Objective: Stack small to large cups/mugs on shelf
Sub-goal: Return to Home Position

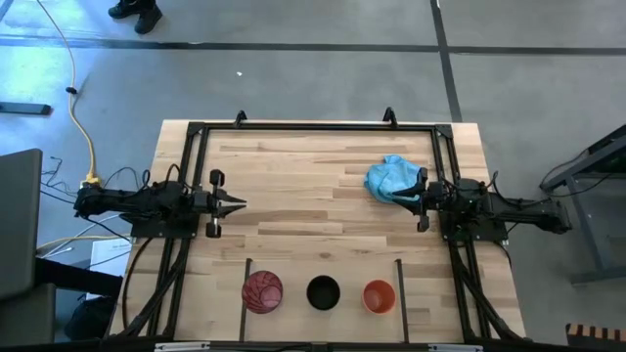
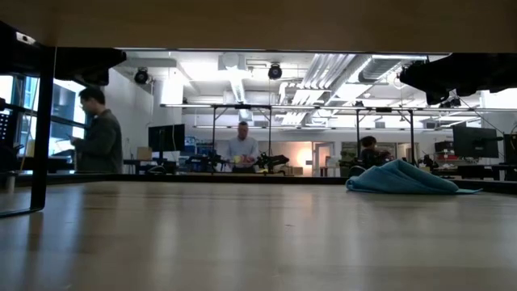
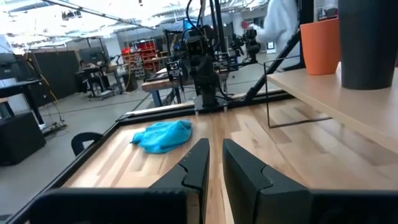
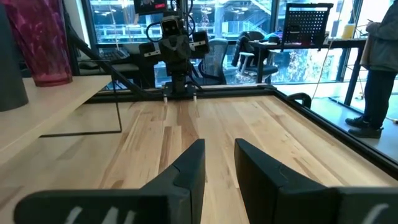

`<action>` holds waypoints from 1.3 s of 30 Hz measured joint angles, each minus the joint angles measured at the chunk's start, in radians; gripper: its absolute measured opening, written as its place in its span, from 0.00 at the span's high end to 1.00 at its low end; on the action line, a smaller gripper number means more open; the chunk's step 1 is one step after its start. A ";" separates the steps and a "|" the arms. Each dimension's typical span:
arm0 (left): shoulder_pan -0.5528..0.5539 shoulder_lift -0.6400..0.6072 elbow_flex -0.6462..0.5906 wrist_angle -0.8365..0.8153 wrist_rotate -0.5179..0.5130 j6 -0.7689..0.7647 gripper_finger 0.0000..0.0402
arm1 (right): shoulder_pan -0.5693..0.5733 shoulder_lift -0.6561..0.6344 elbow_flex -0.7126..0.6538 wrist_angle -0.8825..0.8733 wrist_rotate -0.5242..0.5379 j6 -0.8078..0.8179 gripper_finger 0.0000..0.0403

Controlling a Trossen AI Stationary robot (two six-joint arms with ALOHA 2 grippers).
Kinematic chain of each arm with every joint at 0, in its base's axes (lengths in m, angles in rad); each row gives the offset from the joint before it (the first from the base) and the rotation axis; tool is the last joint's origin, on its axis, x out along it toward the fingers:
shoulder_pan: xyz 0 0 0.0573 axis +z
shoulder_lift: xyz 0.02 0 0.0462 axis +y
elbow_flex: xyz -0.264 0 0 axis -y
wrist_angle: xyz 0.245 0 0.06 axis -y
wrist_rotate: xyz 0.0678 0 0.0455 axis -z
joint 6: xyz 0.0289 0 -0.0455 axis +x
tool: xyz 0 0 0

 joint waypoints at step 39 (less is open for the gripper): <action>0.000 0.000 0.000 -0.001 0.033 -0.091 0.91 | 0.025 0.000 0.000 0.014 -0.108 -0.043 0.81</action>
